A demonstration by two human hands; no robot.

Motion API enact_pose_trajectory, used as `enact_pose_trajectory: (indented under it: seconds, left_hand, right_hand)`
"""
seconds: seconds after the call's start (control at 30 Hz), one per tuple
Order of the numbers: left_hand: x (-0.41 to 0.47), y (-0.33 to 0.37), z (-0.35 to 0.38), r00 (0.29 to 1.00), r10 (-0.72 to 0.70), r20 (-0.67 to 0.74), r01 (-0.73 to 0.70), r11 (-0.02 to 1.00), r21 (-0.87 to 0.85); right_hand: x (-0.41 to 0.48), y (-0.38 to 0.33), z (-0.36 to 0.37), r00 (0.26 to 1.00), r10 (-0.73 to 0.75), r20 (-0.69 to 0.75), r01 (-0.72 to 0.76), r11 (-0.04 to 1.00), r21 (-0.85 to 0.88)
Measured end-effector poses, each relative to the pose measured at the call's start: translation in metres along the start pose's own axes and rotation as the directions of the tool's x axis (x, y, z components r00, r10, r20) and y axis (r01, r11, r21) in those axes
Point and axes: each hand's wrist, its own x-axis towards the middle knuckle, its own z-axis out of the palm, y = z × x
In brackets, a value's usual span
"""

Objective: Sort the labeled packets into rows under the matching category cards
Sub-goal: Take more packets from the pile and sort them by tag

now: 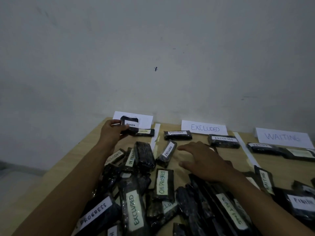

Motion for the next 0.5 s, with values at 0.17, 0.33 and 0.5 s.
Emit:
enact_pose_trajectory:
  seconds: [0.17, 0.33, 0.5]
  left_hand:
    - [0.055, -0.03, -0.019, 0.99, -0.059, -0.129, 0.084, 0.976, 0.2]
    - [0.069, -0.045, -0.011, 0.976, 0.053, -0.213, 0.052, 0.886, 0.461]
    - [0.073, -0.051, -0.008, 0.974, 0.091, -0.208, 0.037, 0.839, 0.542]
  right_hand:
    - [0.01, -0.003, 0.025, 0.985, 0.015, 0.172, -0.002, 0.997, -0.079]
    - [0.013, -0.001, 0.03, 0.982, 0.013, 0.189, 0.003, 0.996, -0.084]
    - [0.013, -0.003, 0.03, 0.982, 0.015, 0.186, 0.001, 0.996, -0.087]
